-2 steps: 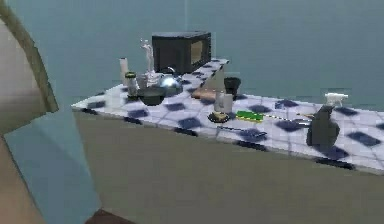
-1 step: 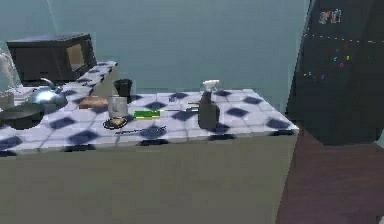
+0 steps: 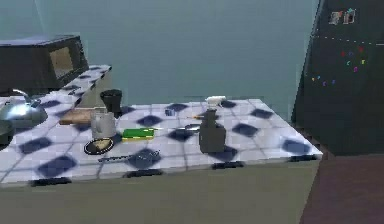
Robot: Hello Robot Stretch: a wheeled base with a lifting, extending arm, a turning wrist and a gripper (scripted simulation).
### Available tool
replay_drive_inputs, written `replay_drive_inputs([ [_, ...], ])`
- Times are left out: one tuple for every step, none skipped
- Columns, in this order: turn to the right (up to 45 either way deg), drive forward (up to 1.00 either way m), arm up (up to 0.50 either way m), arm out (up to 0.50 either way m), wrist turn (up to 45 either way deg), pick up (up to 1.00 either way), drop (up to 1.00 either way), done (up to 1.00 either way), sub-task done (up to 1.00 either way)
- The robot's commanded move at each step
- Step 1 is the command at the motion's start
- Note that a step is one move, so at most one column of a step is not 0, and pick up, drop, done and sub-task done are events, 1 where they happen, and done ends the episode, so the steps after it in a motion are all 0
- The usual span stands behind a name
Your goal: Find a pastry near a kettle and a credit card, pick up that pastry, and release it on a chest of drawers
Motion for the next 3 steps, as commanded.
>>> replay_drive_inputs([
  [27.0,0.0,0.0,0.0,0.0,0.0,0.0,0.0,0.0],
  [0.0,0.2,0.0,0.0,0.0,0.0,0.0,0.0,0.0],
  [-45.0,0.0,0.0,0.0,0.0,0.0,0.0,0.0,0.0],
])
